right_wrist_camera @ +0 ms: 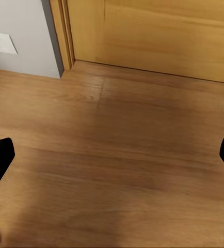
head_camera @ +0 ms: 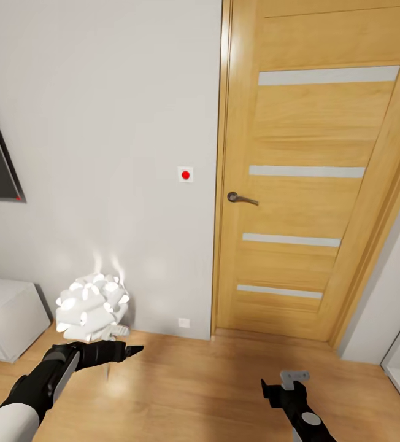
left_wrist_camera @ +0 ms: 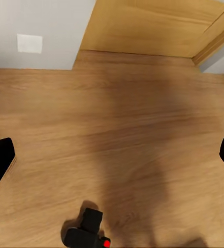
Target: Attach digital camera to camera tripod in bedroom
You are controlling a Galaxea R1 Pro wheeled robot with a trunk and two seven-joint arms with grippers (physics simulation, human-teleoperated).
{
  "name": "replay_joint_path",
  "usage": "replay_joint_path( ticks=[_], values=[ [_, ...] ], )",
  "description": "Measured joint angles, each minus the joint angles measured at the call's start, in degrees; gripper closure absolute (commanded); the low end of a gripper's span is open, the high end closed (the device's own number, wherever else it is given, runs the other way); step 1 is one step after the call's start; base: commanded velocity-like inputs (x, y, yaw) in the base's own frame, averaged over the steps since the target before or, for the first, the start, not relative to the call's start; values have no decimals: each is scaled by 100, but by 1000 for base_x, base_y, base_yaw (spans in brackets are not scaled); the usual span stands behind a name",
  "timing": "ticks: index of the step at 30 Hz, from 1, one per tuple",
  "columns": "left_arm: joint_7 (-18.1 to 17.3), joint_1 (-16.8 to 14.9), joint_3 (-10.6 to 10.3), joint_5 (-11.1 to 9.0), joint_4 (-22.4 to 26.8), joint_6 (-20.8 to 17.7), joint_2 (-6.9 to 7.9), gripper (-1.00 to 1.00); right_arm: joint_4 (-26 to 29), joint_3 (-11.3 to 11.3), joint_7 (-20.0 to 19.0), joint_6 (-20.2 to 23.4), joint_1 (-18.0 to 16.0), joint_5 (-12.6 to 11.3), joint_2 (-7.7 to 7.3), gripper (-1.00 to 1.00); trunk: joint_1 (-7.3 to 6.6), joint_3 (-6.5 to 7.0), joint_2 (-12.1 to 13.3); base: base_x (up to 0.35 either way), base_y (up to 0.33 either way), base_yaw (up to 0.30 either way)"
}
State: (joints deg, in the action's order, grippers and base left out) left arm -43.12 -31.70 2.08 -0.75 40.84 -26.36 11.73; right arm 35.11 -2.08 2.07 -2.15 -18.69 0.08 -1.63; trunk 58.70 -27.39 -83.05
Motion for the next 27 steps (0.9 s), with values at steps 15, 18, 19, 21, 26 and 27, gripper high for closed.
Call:
replay_joint_path(
  ticks=[15, 18, 19, 21, 26, 27],
  values=[
    [-7, 0, -139, 2, -9, 15, -17, -100, -7, -7, 0, 0, 1, 0, 0, -100, 2, 0, 0, 128, 25, 0],
    [-9, 0, -168, 2, -10, 14, -24, -100, -8, -7, 0, 0, 0, 0, 0, -100, 3, 0, 0, 9, 4, 0],
    [-12, 0, -215, 3, -11, 11, -28, -100, -11, -7, 0, 0, 0, 0, 0, -100, 3, 0, 1, 5, 22, 0],
    [-13, 0, -282, 3, -11, 7, -31, -100, -13, -7, 0, 0, 0, 0, 0, -100, 3, 0, 1, 3, 97, 0],
    [-12, 0, -492, 4, -19, 11, -33, -100, -19, -7, 0, -1, 0, 0, 0, -100, 3, 0, 1, 1, 199, 0],
    [-12, 0, -496, 4, -20, 11, -34, -100, -19, -7, 0, -1, 0, 0, 0, -100, 3, 0, 1, 0, 95, 0]
  ],
)
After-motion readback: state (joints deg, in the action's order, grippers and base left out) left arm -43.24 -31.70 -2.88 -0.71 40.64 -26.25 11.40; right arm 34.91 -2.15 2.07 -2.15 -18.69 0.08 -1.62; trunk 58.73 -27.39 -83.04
